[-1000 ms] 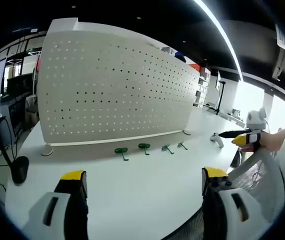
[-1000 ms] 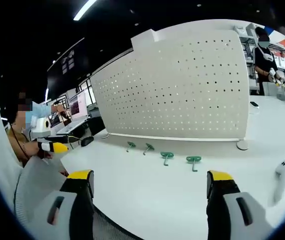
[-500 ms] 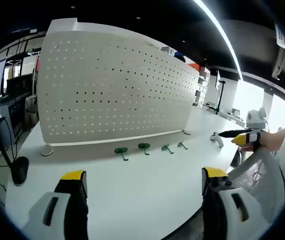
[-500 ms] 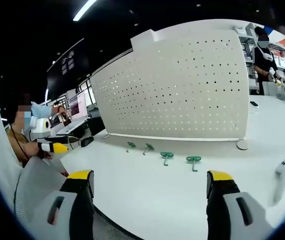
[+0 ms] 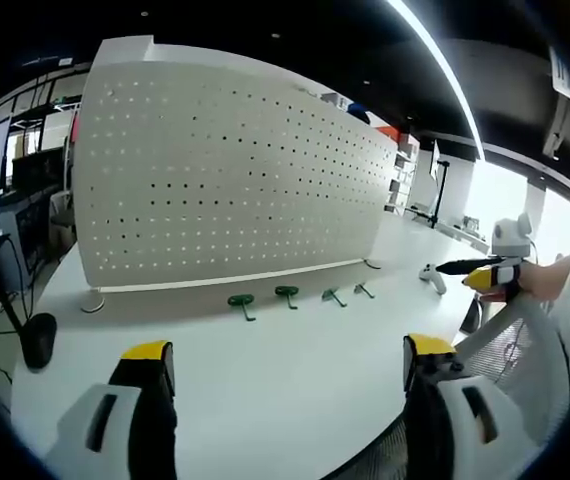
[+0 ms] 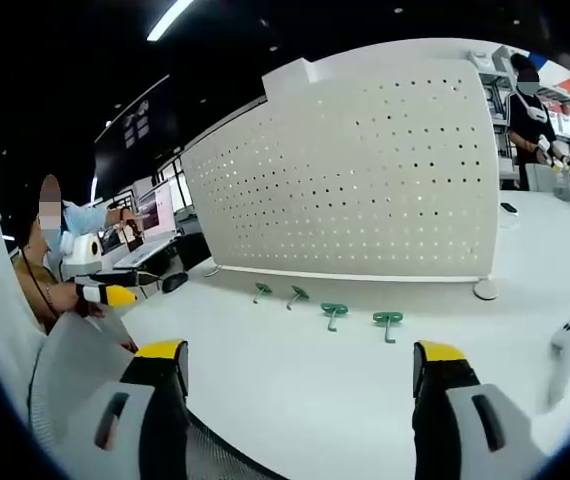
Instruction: Insert the hook assembly into the mounting plate slot until the hook locks in place.
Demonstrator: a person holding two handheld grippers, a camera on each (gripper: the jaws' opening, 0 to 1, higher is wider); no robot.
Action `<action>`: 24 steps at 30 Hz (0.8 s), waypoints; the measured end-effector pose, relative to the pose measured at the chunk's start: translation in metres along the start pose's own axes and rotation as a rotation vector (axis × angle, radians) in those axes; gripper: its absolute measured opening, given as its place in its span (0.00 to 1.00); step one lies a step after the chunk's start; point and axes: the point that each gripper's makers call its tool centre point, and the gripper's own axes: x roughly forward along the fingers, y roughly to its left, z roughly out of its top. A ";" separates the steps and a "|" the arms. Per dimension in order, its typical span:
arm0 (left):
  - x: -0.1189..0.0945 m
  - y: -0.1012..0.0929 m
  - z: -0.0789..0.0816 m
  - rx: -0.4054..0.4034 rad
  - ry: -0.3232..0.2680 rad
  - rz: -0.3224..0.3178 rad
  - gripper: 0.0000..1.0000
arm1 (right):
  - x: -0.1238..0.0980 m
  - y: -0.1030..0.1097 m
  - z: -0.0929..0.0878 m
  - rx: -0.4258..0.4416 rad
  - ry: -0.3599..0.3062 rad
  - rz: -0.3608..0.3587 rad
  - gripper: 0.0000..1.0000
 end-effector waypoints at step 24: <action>0.001 -0.004 0.000 -0.002 0.008 -0.020 0.97 | -0.001 -0.005 0.003 -0.005 -0.002 -0.016 0.90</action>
